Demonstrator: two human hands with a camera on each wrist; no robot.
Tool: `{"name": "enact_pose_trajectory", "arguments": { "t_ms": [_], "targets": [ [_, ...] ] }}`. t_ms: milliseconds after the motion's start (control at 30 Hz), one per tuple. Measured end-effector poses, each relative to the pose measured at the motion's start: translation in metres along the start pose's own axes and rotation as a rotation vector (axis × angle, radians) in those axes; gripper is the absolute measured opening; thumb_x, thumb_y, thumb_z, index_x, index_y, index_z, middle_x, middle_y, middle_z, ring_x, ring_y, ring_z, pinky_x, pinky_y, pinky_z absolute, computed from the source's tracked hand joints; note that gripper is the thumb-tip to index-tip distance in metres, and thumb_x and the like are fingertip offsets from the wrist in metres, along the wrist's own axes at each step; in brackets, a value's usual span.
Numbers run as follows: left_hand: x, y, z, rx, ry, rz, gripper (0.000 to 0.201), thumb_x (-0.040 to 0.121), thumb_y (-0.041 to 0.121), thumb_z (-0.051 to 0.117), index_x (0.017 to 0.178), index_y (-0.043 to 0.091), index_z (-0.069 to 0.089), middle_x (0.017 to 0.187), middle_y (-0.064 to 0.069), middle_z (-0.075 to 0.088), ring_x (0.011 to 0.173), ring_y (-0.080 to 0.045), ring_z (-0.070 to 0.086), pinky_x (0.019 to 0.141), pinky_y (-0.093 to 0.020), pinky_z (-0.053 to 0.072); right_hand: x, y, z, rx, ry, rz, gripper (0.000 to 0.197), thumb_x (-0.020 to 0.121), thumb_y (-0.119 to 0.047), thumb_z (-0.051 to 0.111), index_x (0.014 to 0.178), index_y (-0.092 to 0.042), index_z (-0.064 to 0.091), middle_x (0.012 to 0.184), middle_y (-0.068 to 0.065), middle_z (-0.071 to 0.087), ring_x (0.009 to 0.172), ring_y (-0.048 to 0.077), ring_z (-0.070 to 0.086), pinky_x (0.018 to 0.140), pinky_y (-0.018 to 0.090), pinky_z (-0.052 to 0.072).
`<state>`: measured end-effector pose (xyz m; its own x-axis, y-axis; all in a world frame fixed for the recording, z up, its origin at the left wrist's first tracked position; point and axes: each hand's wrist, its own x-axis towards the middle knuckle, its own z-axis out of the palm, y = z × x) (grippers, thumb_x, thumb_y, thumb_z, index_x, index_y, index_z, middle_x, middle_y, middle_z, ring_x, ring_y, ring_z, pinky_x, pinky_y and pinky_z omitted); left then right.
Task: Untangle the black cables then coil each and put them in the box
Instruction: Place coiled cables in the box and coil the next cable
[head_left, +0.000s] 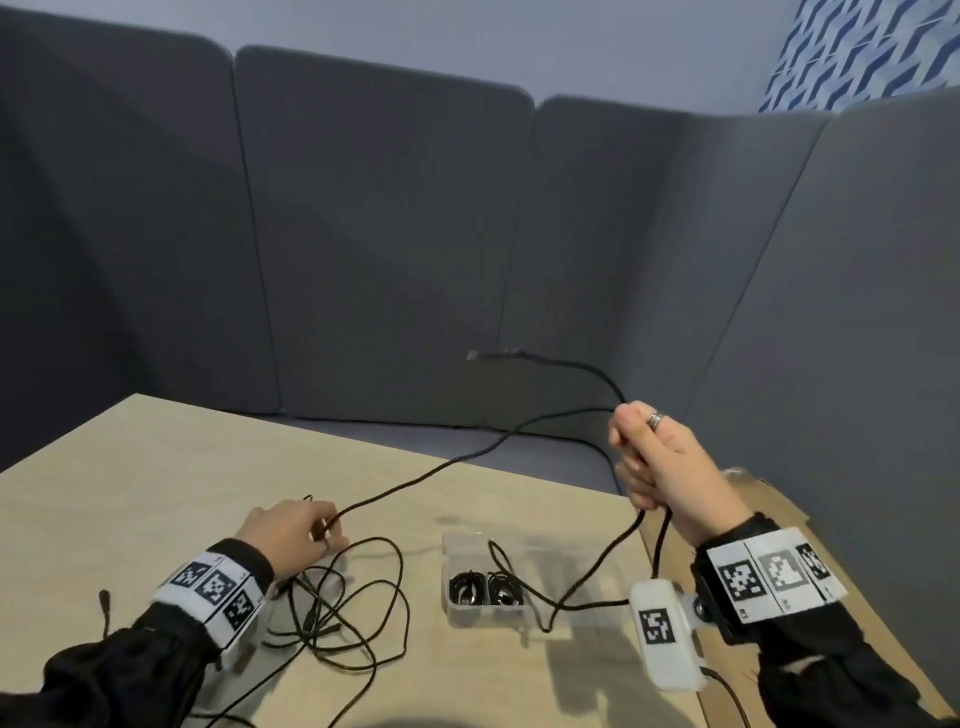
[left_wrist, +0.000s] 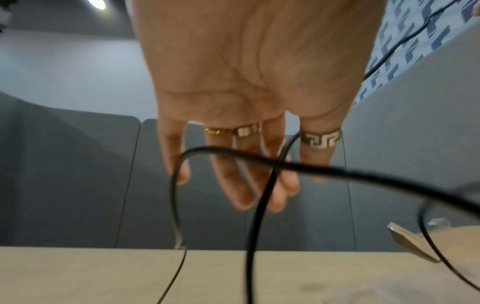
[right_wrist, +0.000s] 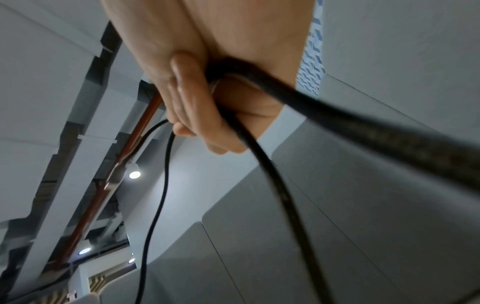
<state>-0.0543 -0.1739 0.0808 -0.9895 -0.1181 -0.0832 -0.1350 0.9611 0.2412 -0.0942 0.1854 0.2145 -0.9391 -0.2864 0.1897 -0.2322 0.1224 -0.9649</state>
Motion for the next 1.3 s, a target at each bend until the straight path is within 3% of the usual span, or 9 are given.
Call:
{"name": "enact_pose_trajectory", "arguments": {
  "t_ms": [100, 267, 467, 567, 667, 833, 1000, 1100, 1300],
  "targets": [
    [0.007, 0.027, -0.006, -0.095, -0.032, 0.051, 0.012, 0.091, 0.043, 0.049, 0.080, 0.039, 0.051, 0.088, 0.015, 0.061, 0.086, -0.011, 0.056, 0.089, -0.033, 0.037, -0.006, 0.010, 0.002, -0.058, 0.033, 0.001, 0.030, 0.098, -0.030, 0.041, 0.079, -0.010, 0.052, 0.051, -0.003, 0.026, 0.040, 0.009, 0.021, 0.039, 0.017, 0.020],
    [0.020, 0.051, -0.010, -0.498, 0.077, 0.138, 0.012, 0.094, 0.022, 0.051, 0.083, 0.019, 0.055, 0.063, -0.002, 0.054, 0.054, -0.016, 0.053, 0.059, -0.026, 0.043, -0.015, -0.002, -0.041, -0.003, 0.336, -0.065, 0.028, 0.095, -0.034, 0.043, 0.075, -0.017, 0.054, 0.044, -0.011, 0.027, 0.035, 0.006, 0.022, 0.036, 0.014, 0.018],
    [0.032, 0.016, 0.007, -0.507, -0.200, -0.030, 0.033, 0.093, 0.037, 0.051, 0.068, 0.015, 0.056, 0.059, -0.001, 0.041, 0.051, -0.014, 0.039, 0.052, -0.023, 0.036, -0.033, 0.012, -0.115, -0.319, 0.678, -0.018, 0.036, 0.093, -0.045, 0.045, 0.072, -0.018, 0.055, 0.051, 0.000, 0.038, 0.040, 0.011, 0.036, 0.038, 0.020, 0.030],
    [0.028, 0.032, -0.009, -0.658, -0.151, 0.020, 0.026, 0.091, 0.028, 0.056, 0.071, 0.013, 0.051, 0.066, -0.001, 0.041, 0.062, -0.014, 0.042, 0.056, -0.024, 0.040, -0.037, 0.054, -0.130, -0.704, 0.546, 0.216, 0.032, 0.095, -0.037, 0.047, 0.095, -0.009, 0.062, 0.066, 0.013, 0.055, 0.065, 0.029, 0.050, 0.059, 0.032, 0.037],
    [0.018, 0.067, -0.035, -0.805, -0.054, 0.116, 0.022, 0.097, 0.019, 0.043, 0.082, 0.011, 0.057, 0.076, 0.002, 0.047, 0.075, -0.012, 0.045, 0.068, -0.028, 0.044, -0.042, 0.084, -0.115, -1.007, 0.360, 0.575, 0.052, 0.095, -0.037, 0.044, 0.133, -0.002, 0.040, 0.126, 0.023, 0.049, 0.108, 0.038, 0.051, 0.086, 0.041, 0.041],
    [-0.003, 0.112, -0.073, -0.617, 0.064, 0.393, 0.027, 0.098, 0.028, 0.040, 0.086, 0.032, 0.063, 0.080, 0.003, 0.060, 0.060, -0.004, 0.043, 0.059, -0.022, 0.039, -0.038, 0.064, -0.035, -0.803, 0.241, 0.073, 0.067, 0.089, -0.046, 0.051, 0.146, -0.024, 0.024, 0.146, 0.003, 0.032, 0.134, 0.020, 0.032, 0.110, 0.036, 0.028],
    [-0.035, 0.164, -0.089, -0.637, -0.003, 0.632, 0.022, 0.098, 0.022, 0.042, 0.097, 0.019, 0.064, 0.063, 0.026, 0.055, 0.054, 0.006, 0.047, 0.053, -0.008, 0.034, -0.027, 0.023, 0.043, -0.455, -0.224, -0.145, 0.050, 0.079, -0.062, 0.048, 0.123, -0.038, 0.049, 0.115, -0.012, 0.058, 0.107, -0.004, 0.052, 0.095, 0.020, 0.039],
    [-0.037, 0.168, -0.086, -0.733, -0.020, 0.655, 0.019, 0.097, 0.016, 0.046, 0.107, 0.017, 0.062, 0.060, 0.026, 0.054, 0.052, 0.006, 0.046, 0.052, -0.006, 0.034, -0.018, 0.008, 0.038, -0.296, -0.224, -0.169, 0.027, 0.086, -0.049, 0.050, 0.069, -0.031, 0.060, 0.059, -0.009, 0.055, 0.056, 0.007, 0.053, 0.058, 0.023, 0.043],
    [-0.032, 0.160, -0.045, -0.865, -0.188, 0.662, 0.043, 0.093, 0.024, 0.052, 0.130, 0.044, 0.042, 0.067, 0.013, 0.053, 0.057, -0.003, 0.037, 0.058, -0.013, 0.035, -0.018, 0.003, 0.015, -0.535, -0.105, -0.244, 0.028, 0.086, -0.040, 0.060, 0.059, -0.029, 0.060, 0.053, -0.002, 0.049, 0.050, 0.009, 0.038, 0.053, 0.020, 0.031]
  ]
}}
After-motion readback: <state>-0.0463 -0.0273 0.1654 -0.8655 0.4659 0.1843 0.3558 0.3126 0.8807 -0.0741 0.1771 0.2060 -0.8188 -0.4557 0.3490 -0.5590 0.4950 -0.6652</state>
